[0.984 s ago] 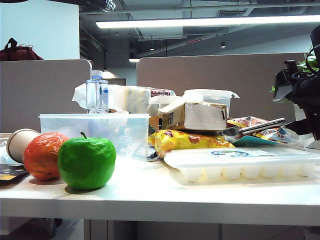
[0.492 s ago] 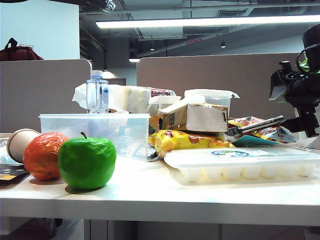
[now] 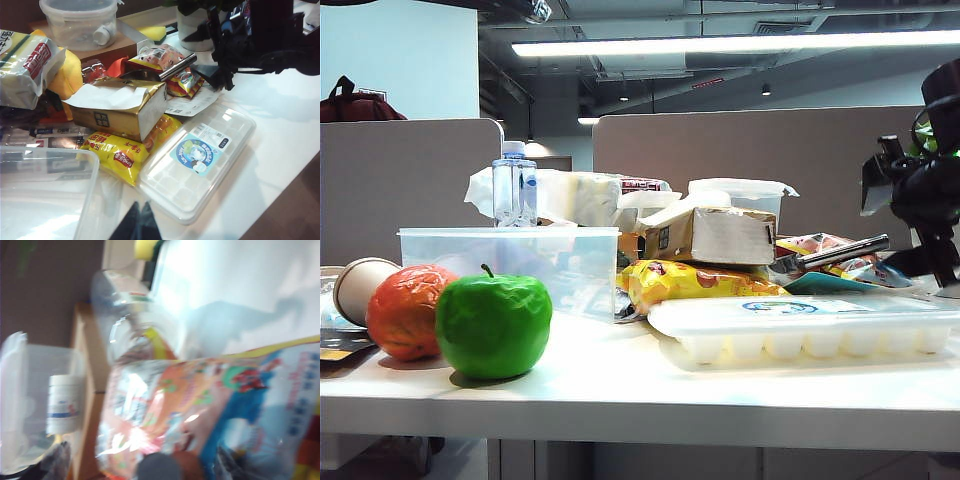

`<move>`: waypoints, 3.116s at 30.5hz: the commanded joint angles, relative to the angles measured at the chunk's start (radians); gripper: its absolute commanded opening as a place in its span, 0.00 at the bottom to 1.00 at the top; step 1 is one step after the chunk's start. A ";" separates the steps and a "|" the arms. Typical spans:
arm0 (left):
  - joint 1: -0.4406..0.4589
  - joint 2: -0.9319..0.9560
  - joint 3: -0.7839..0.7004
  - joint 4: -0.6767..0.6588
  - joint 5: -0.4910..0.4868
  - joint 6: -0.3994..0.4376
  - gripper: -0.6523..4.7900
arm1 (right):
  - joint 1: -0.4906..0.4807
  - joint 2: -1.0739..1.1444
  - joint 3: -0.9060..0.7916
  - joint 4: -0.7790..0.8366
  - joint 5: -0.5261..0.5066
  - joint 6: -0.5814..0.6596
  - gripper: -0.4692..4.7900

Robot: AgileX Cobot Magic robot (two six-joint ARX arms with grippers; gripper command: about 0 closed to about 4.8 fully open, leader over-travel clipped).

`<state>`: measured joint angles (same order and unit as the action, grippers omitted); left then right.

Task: Pick up the metal ice scoop from the table and place it inside the transparent plastic box.

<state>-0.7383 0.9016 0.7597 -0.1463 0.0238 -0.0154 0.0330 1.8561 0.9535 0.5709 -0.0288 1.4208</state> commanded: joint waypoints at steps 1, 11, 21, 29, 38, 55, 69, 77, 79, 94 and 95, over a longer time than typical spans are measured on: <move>0.002 -0.001 0.005 0.012 0.002 0.004 0.11 | 0.002 0.018 0.013 0.018 -0.023 0.001 0.76; 0.002 0.000 0.005 0.012 0.002 0.004 0.11 | 0.002 0.024 0.019 0.059 -0.011 0.001 0.60; 0.002 0.000 0.005 0.013 0.002 0.004 0.11 | 0.006 0.072 0.075 0.062 -0.016 0.000 0.26; 0.002 0.000 0.005 0.012 0.002 0.004 0.11 | 0.012 0.081 0.089 0.061 -0.027 -0.002 0.07; 0.002 0.000 0.005 0.013 0.002 0.004 0.11 | -0.026 -0.071 0.085 -0.024 -0.018 -0.148 0.07; 0.002 -0.035 0.005 0.011 0.002 0.004 0.11 | -0.135 -0.405 0.085 -0.193 -0.085 -0.303 0.07; 0.006 -0.149 0.005 0.012 0.002 0.004 0.11 | 0.124 -0.469 0.085 -0.168 -0.072 -0.301 0.07; 0.027 -0.174 0.005 0.011 -0.004 0.004 0.11 | 0.393 -0.328 0.090 0.060 0.136 -0.326 0.07; 0.028 -0.177 0.005 0.015 -0.003 0.004 0.11 | 0.433 -0.267 0.103 0.118 0.158 -0.327 0.07; 0.034 -0.208 0.005 -0.016 -0.002 0.004 0.11 | 0.627 0.185 0.465 0.202 0.303 -0.526 0.07; 0.034 -0.208 0.005 -0.016 -0.001 0.004 0.11 | 0.630 0.198 0.482 0.176 0.304 -0.528 0.07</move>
<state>-0.7036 0.6945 0.7597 -0.1749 0.0219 -0.0154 0.6590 2.0541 1.4151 0.7559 0.2680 0.9047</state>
